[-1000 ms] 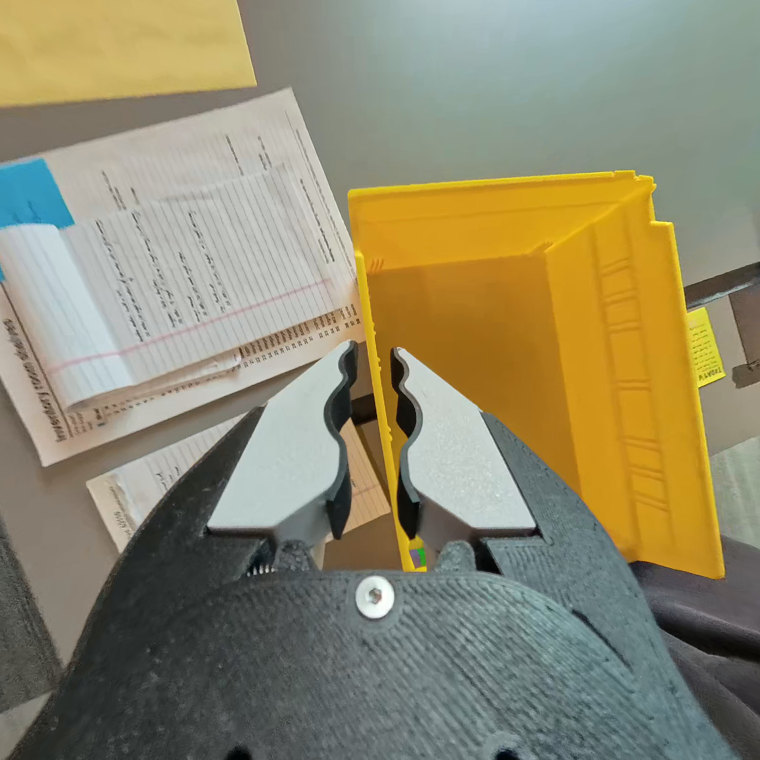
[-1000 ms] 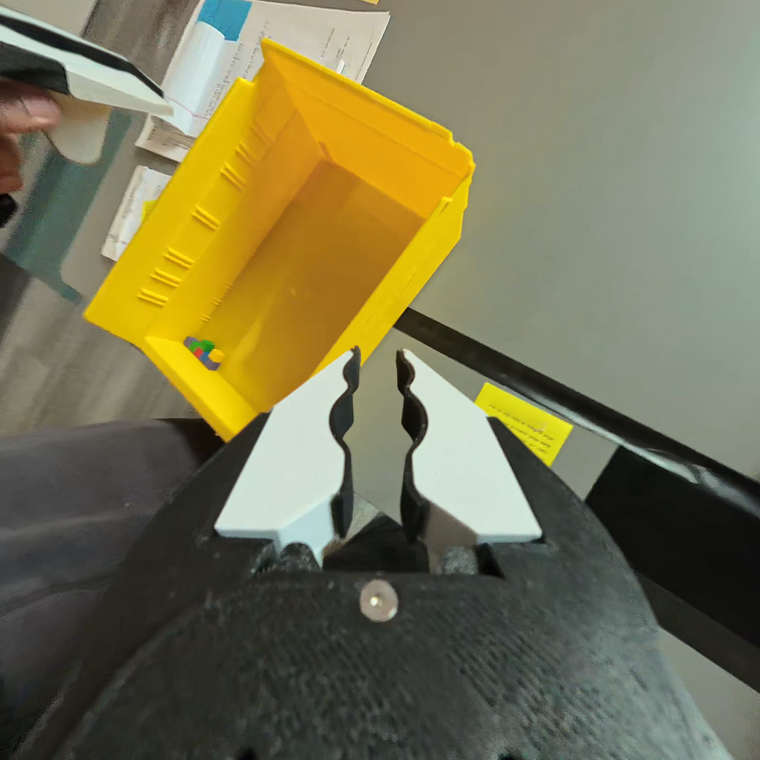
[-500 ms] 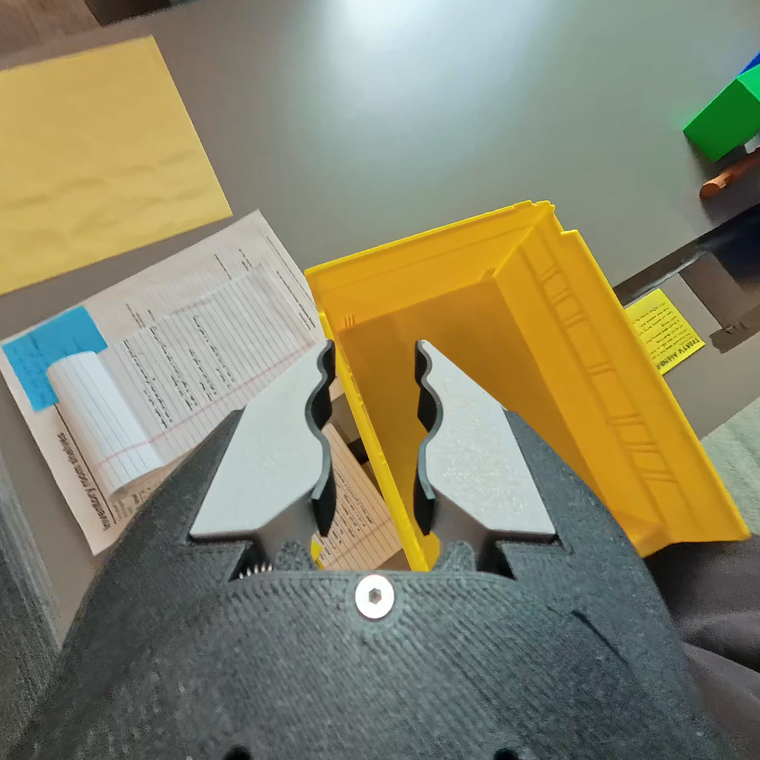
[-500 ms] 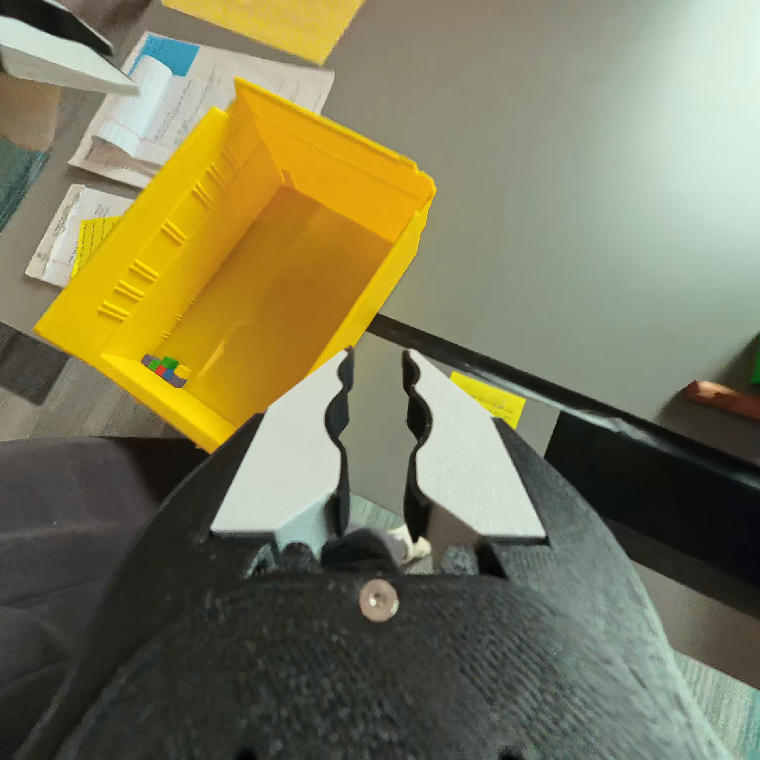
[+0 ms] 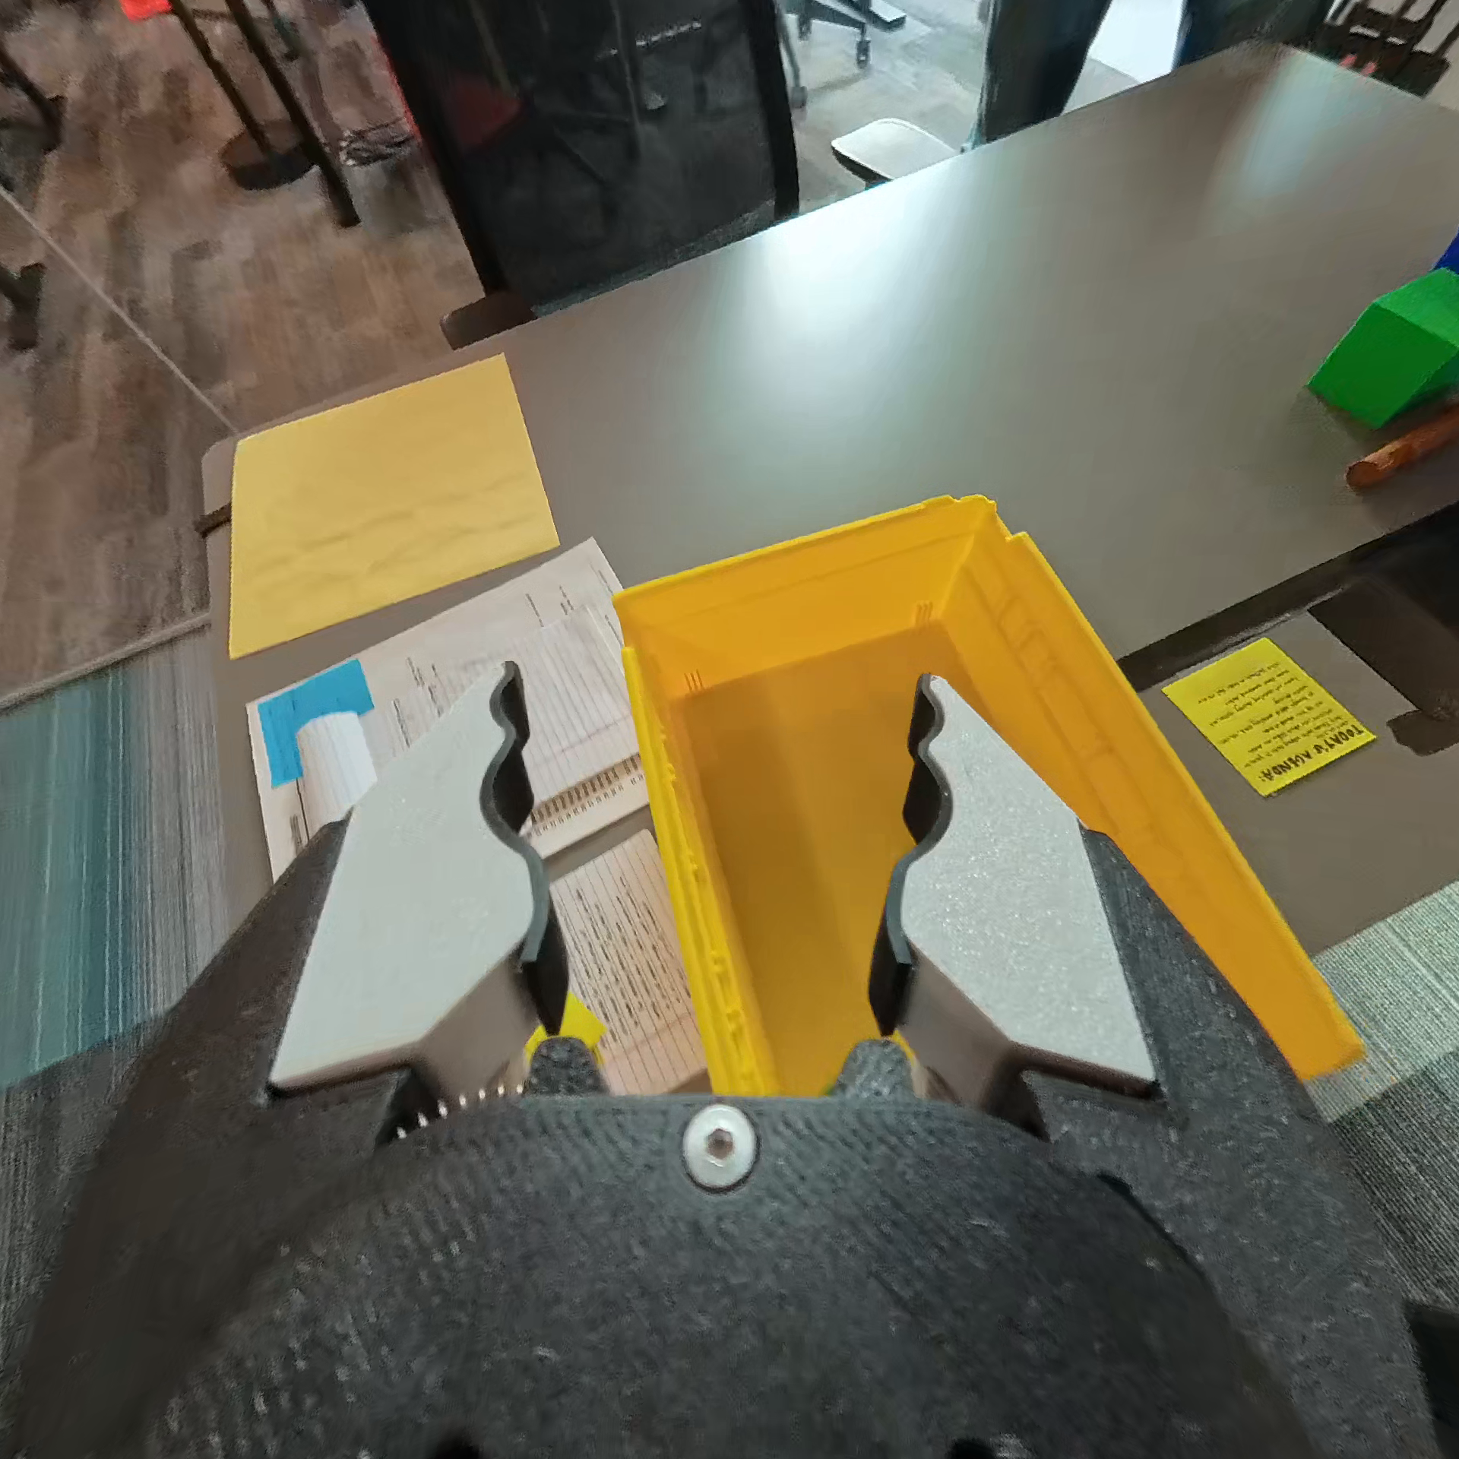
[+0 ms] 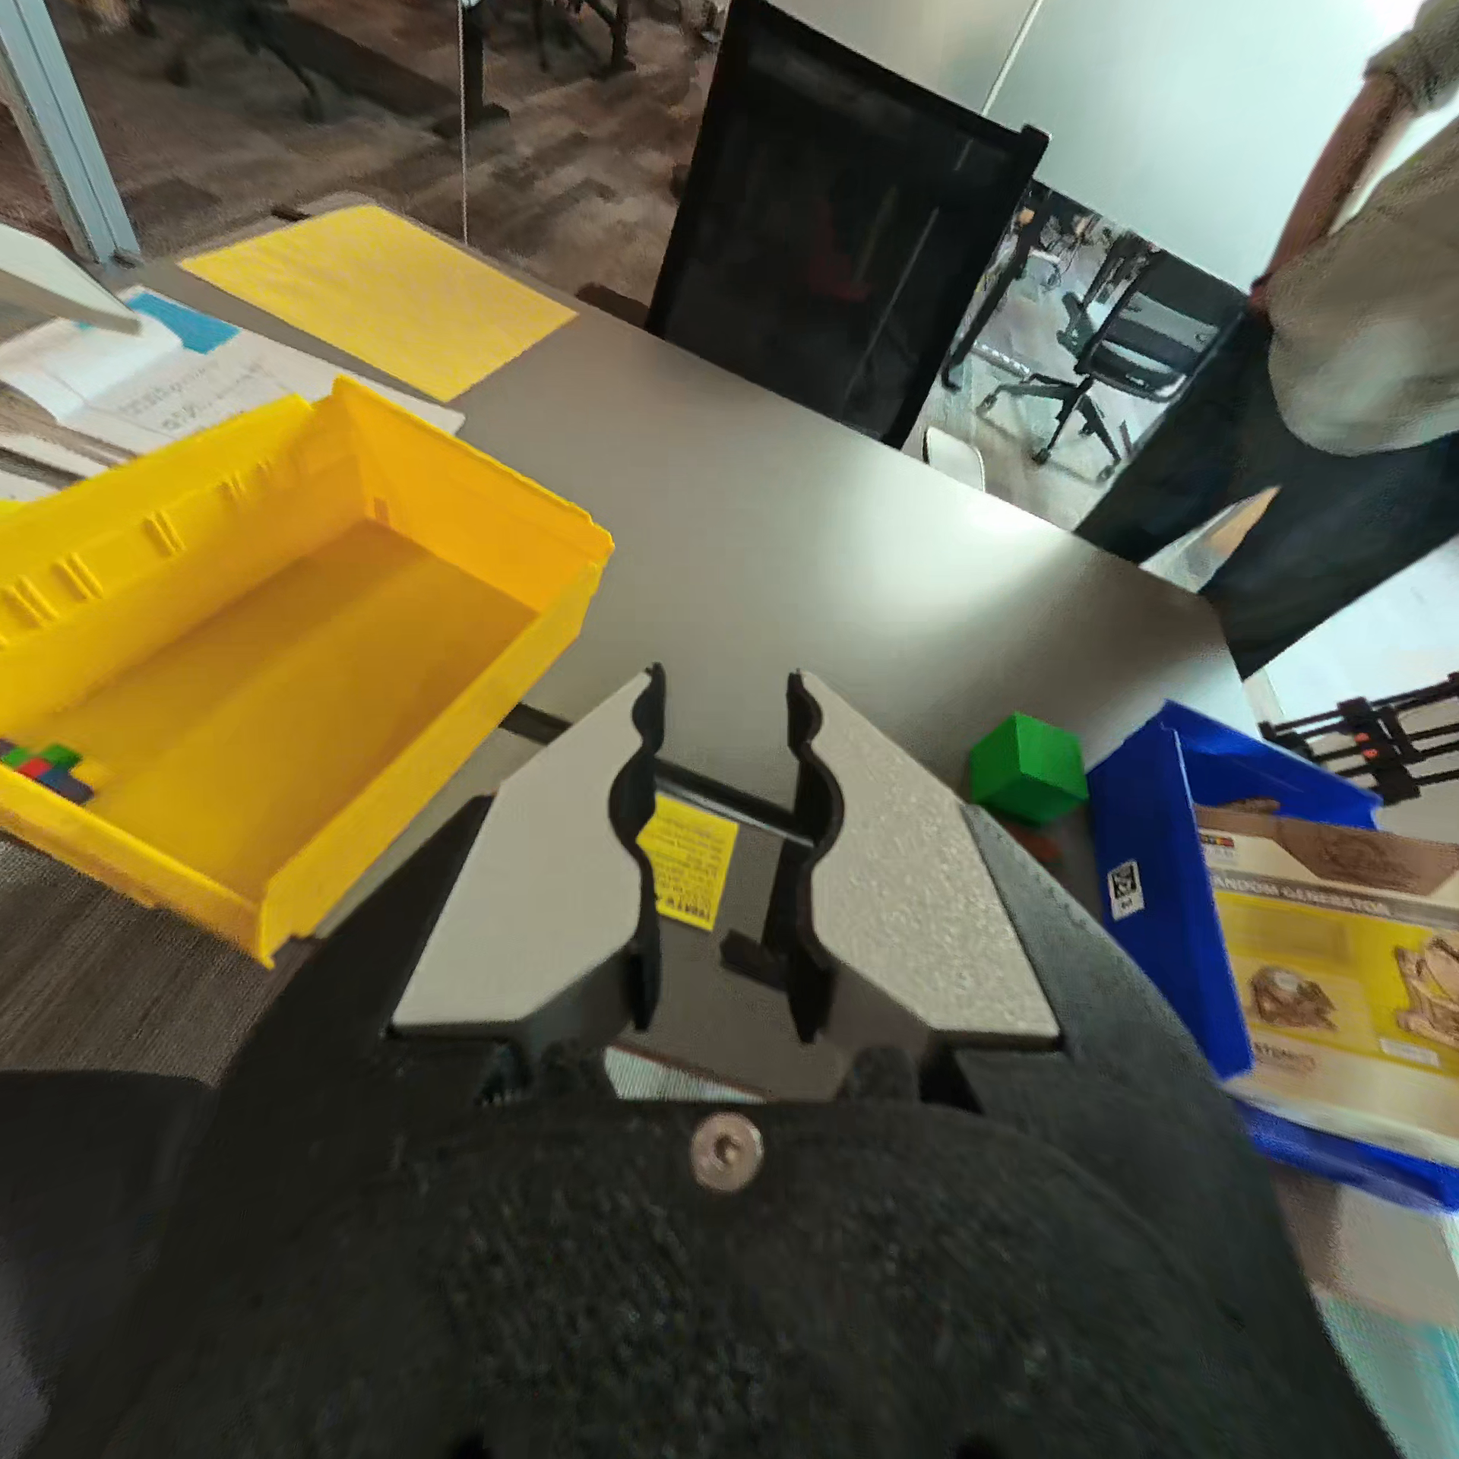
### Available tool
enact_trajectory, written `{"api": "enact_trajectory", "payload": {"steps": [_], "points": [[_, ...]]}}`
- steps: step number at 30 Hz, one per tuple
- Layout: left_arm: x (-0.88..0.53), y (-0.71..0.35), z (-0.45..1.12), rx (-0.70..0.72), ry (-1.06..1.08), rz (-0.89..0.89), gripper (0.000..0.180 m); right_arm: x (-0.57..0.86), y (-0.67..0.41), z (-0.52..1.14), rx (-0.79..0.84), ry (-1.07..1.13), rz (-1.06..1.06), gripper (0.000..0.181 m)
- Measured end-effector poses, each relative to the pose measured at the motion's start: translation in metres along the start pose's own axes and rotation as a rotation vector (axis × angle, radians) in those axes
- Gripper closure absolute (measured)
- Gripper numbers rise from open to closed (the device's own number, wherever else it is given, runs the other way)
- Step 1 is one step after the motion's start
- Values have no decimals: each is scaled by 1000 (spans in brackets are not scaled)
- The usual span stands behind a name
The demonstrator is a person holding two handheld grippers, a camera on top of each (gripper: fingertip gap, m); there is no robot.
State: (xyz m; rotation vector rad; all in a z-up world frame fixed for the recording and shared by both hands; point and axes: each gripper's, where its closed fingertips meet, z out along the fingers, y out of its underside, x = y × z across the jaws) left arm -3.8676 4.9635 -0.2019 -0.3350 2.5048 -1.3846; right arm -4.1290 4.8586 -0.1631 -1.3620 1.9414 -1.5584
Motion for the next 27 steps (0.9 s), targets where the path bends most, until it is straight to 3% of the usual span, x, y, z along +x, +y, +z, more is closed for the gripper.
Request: {"api": "enact_trajectory", "payload": {"steps": [4,8,12,19,22,24,27], "points": [[23,18,-32,-38,-85,-11,81,3,36,-35,-32,-41,45,134],[43,46,-68,-102,-139,-36,83,-15,80,-59,-97,-118,91,105],[57,76,-108,-143,-166,-40,119,-42,96,-74,-128,-233,166,91],[56,108,-143,-181,-129,-206,121,-90,69,-77,-85,-391,167,105],[40,111,-143,-162,-133,-190,175,-109,54,-70,-69,-409,131,108],[24,114,-139,-162,-149,-176,180,-119,42,-60,-59,-395,96,113],[-4,132,-126,-217,-178,-186,180,-128,-8,-51,112,-335,76,151]]}}
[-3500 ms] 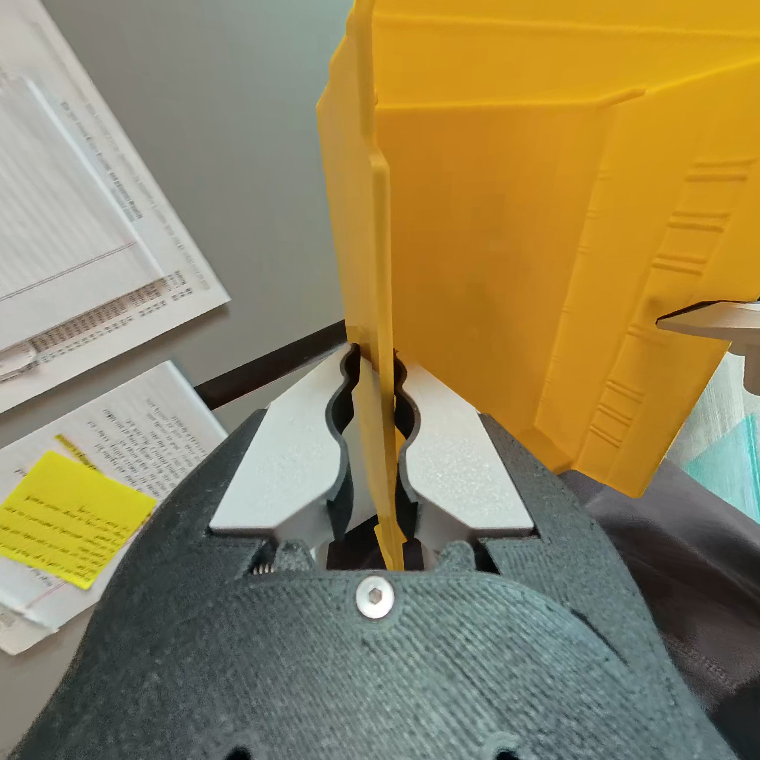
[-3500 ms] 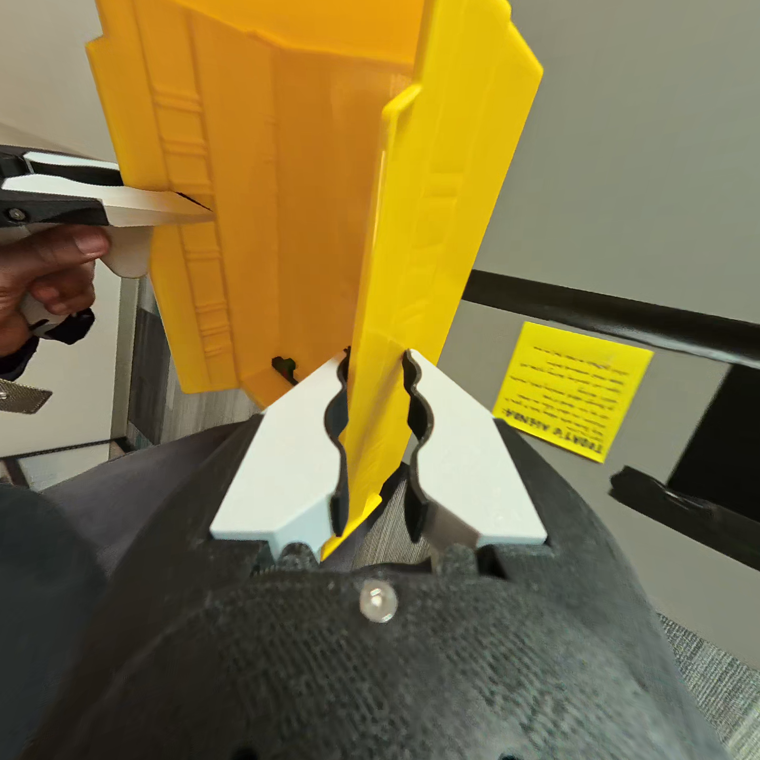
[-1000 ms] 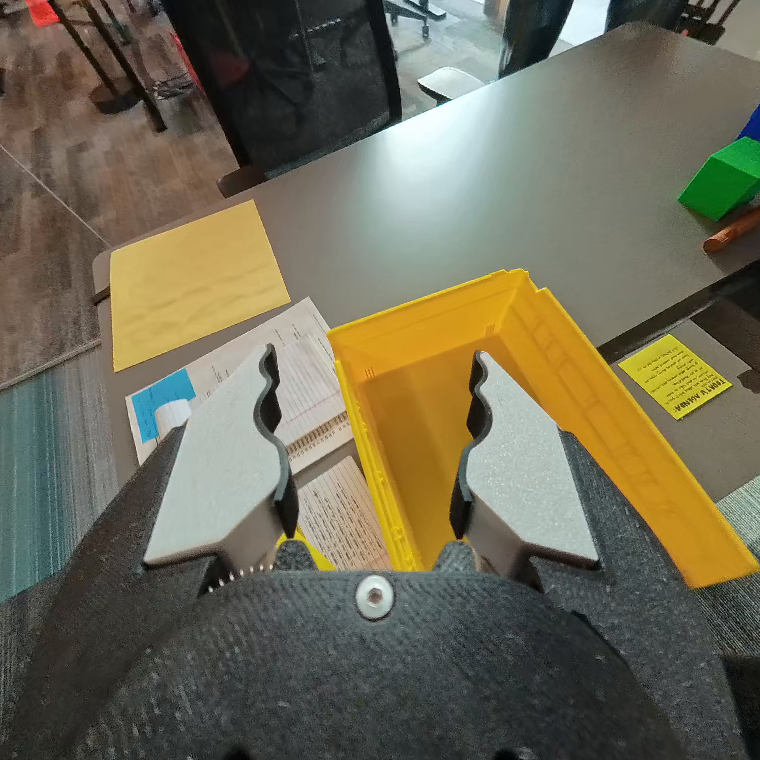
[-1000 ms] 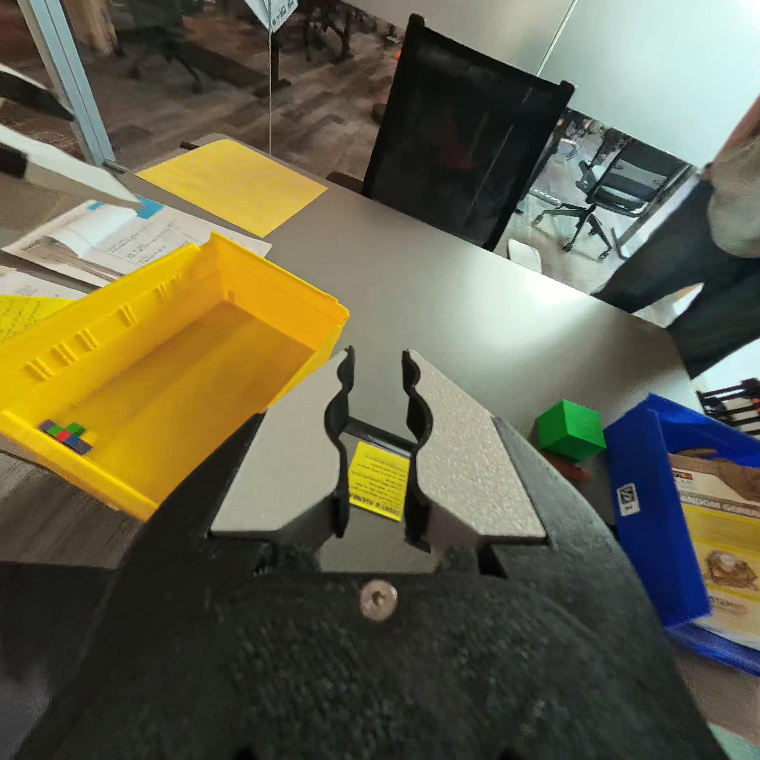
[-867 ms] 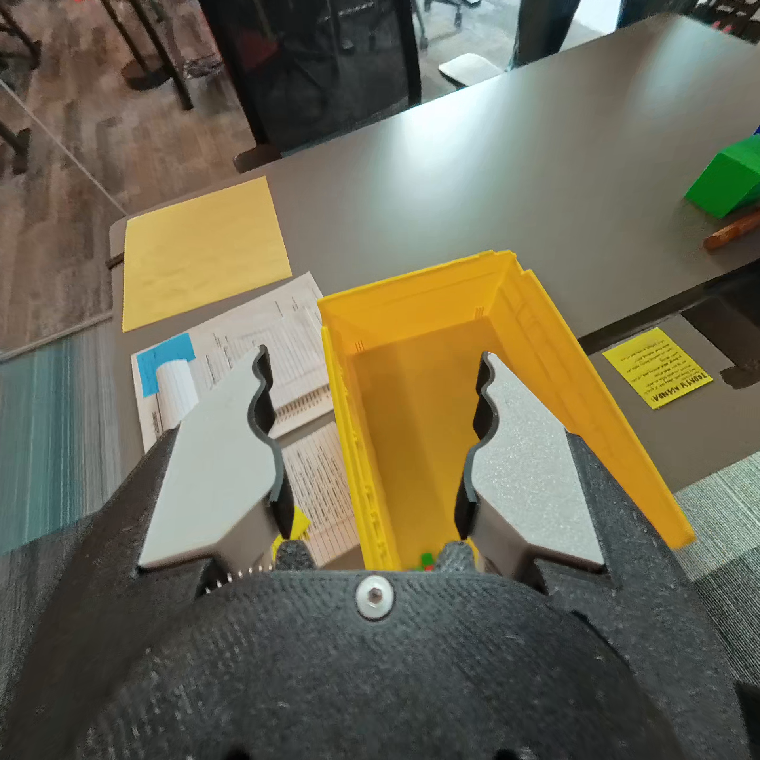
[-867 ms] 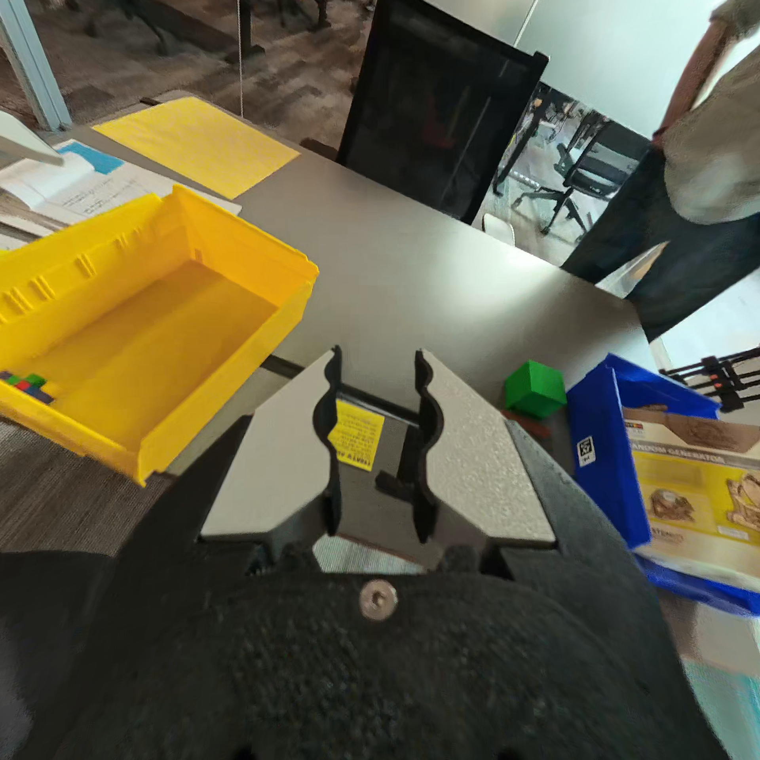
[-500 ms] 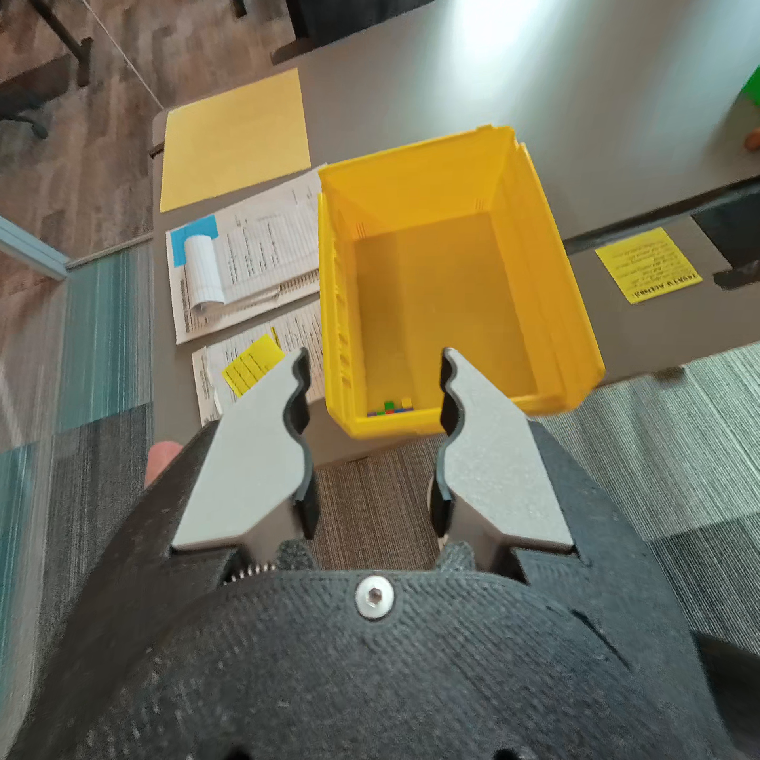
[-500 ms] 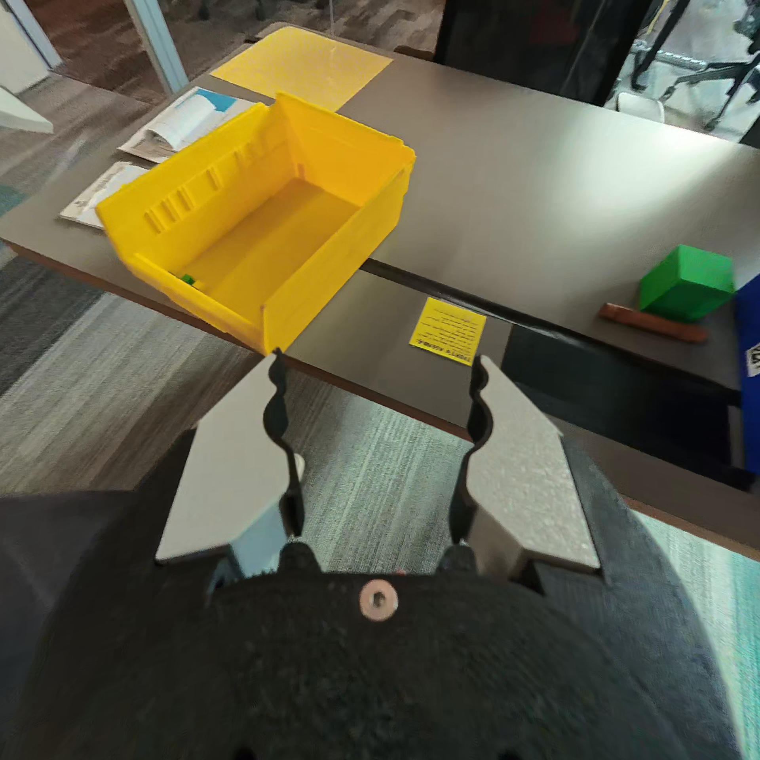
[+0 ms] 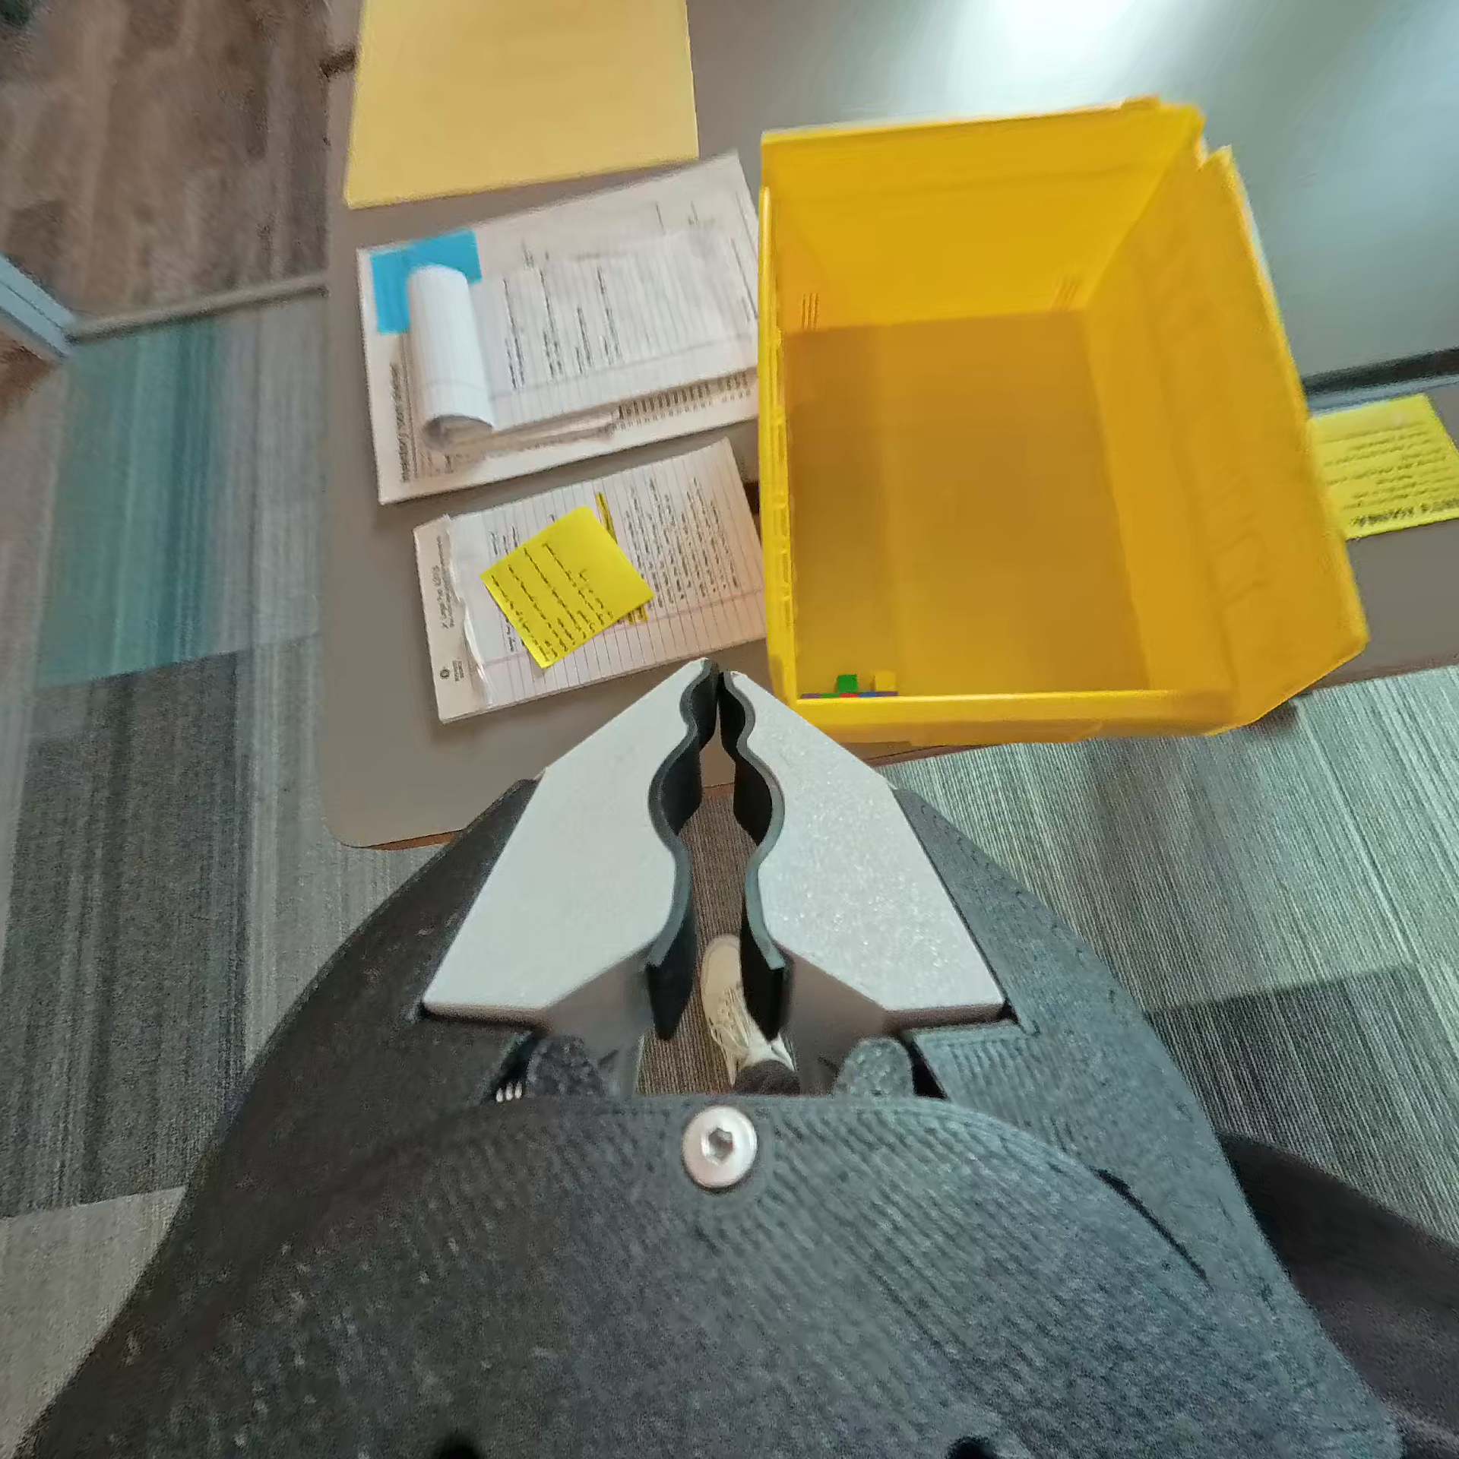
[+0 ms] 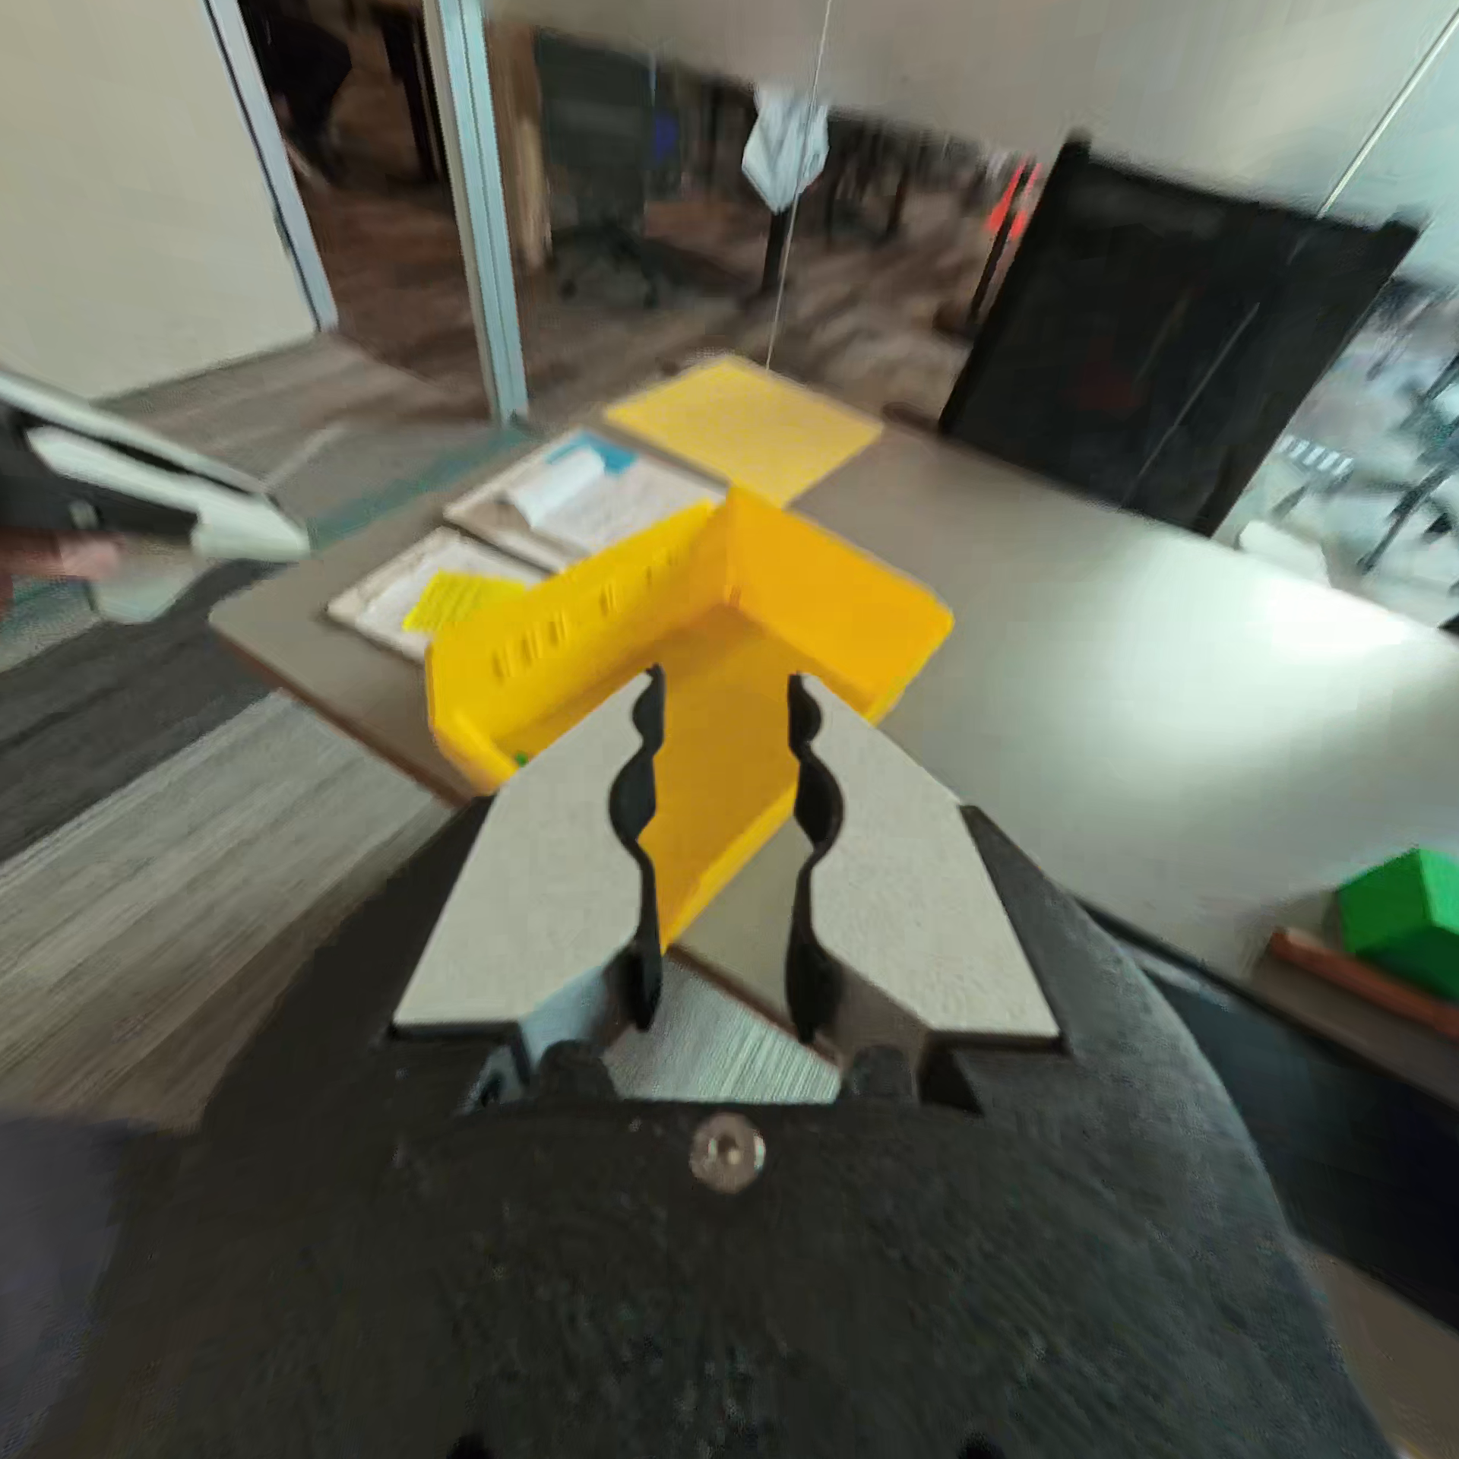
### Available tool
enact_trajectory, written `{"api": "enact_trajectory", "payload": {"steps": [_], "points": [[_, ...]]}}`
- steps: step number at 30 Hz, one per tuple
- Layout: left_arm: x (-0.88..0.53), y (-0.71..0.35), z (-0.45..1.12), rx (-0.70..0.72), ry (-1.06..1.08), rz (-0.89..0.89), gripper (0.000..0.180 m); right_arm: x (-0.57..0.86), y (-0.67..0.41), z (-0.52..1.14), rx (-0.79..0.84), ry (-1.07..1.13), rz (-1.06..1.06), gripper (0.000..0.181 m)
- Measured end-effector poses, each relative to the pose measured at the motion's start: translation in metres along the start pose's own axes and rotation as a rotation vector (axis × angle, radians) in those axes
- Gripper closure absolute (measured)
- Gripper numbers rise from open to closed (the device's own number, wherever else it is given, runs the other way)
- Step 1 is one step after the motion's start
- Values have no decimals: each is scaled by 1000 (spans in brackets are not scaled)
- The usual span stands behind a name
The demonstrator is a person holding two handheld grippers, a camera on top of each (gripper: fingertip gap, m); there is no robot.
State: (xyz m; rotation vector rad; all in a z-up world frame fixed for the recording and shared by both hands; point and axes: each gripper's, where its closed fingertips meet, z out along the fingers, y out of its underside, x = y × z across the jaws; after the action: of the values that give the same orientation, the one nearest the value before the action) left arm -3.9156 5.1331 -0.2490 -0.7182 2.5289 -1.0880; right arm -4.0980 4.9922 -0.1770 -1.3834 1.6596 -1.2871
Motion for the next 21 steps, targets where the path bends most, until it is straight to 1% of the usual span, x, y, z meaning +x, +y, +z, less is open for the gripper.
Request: {"api": "enact_trajectory", "payload": {"steps": [2,3,4,5,6,8,9,10,11,14,17,21], "points": [[-8,5,16,-30,72,4,180,-4,-34,14,107,66,-40,161],[-16,3,22,-30,90,13,180,-6,-42,25,109,104,-42,162],[-23,0,27,-18,108,29,180,-7,-47,36,91,150,-26,154],[-31,-5,31,-3,121,49,180,-5,-52,45,81,214,1,142],[-39,-10,36,13,124,71,180,-3,-62,50,97,282,26,141],[-54,-16,49,27,126,125,180,-6,-90,53,179,357,44,146],[-58,-17,56,22,136,149,180,-9,-100,54,202,376,42,155],[-62,-20,62,15,140,164,180,-10,-106,55,194,397,38,177],[-64,-24,68,17,149,178,180,-9,-108,56,167,433,37,181],[-64,-43,80,67,170,229,180,10,-107,46,88,630,46,181],[-57,-64,86,132,193,255,180,14,-114,37,93,684,62,181],[-35,-78,84,135,306,210,180,22,-125,26,85,725,35,181]]}}
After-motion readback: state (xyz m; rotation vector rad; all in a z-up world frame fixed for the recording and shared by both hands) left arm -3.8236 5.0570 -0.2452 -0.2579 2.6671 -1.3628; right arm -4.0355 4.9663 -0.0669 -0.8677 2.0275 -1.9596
